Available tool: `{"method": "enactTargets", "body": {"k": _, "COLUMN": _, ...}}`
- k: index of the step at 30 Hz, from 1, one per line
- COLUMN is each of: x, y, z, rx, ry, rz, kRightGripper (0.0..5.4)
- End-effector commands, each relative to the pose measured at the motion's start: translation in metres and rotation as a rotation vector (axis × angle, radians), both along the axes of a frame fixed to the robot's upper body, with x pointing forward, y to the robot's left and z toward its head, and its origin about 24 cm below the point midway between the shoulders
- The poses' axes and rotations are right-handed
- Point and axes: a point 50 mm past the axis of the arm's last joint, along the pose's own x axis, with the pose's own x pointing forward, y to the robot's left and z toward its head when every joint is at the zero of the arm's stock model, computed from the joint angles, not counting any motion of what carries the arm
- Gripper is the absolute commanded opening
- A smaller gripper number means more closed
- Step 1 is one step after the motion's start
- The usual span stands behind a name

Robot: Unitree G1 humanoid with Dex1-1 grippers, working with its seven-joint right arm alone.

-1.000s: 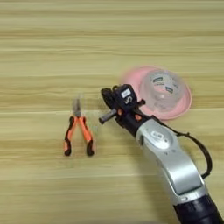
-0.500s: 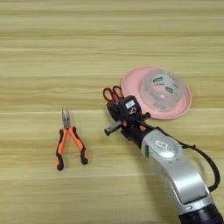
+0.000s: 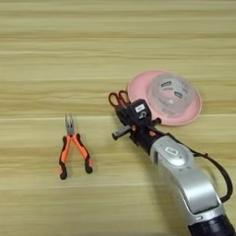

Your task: Move the objects on the table

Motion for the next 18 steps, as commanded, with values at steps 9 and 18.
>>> {"method": "enactTargets", "body": {"k": 9, "x": 0.0106, "y": 0.0085, "z": 0.0270, "rx": 0.102, "ry": -0.152, "rz": -0.064, "kRightGripper": 0.01}}
{"method": "enactTargets", "body": {"k": 18, "x": 0.0110, "y": 0.0073, "z": 0.0277, "rx": 0.108, "ry": -0.171, "rz": -0.095, "kRightGripper": 0.01}}
